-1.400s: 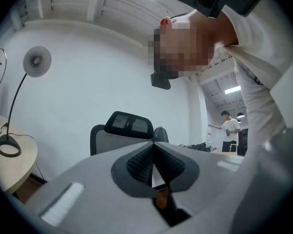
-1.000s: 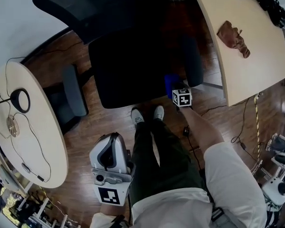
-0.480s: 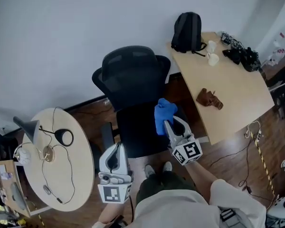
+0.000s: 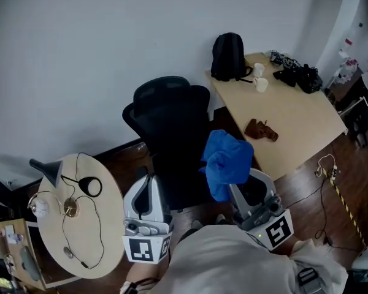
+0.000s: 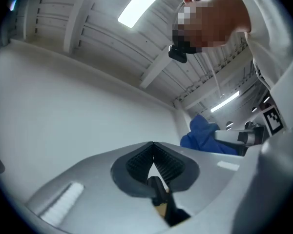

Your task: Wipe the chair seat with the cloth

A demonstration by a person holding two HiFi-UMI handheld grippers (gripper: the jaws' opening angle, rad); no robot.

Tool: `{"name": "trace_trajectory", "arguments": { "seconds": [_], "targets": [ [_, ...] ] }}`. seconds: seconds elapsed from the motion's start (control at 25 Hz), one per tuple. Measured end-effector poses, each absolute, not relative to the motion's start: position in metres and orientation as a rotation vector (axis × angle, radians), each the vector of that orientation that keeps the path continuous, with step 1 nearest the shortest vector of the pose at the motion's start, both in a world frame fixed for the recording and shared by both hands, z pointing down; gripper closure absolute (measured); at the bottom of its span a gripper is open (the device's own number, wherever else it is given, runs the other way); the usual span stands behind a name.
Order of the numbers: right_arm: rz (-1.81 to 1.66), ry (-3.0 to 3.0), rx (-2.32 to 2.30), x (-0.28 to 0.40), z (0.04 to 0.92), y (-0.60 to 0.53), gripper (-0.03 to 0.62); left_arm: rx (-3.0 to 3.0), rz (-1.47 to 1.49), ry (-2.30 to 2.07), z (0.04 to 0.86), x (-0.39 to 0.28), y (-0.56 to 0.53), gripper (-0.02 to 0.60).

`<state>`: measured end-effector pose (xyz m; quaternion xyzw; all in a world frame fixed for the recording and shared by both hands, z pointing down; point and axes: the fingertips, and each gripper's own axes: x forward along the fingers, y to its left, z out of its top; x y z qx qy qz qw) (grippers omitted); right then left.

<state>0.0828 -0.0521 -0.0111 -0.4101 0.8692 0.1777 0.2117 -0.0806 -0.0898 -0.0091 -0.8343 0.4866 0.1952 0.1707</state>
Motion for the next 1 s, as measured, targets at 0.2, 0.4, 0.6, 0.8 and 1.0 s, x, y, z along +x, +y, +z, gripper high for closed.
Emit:
{"name": "trace_trajectory", "arguments": {
  "seconds": [0.2, 0.4, 0.6, 0.8, 1.0],
  "targets": [
    [0.416, 2.358, -1.182, 0.083, -0.010, -0.054, 0.526, -2.371, 0.487, 1.331, -0.006, -0.079, -0.080, 0.512],
    [0.393, 2.380, -1.173, 0.069, -0.001, -0.042, 0.526, -2.376, 0.505, 1.274, 0.000, -0.085, -0.061, 0.506],
    [0.411, 2.404, -1.123, 0.053, 0.003, 0.029, 0.525, -2.332, 0.425, 1.200, 0.000, -0.083, 0.013, 0.329],
    [0.452, 2.432, -1.070, 0.062, 0.015, 0.136, 0.525, -2.293, 0.458, 1.246, 0.005, -0.074, 0.122, 0.367],
    [0.408, 2.448, -1.079, 0.085, 0.031, 0.226, 0.525, -2.296, 0.445, 1.303, 0.025, -0.057, 0.222, 0.383]
  ]
}}
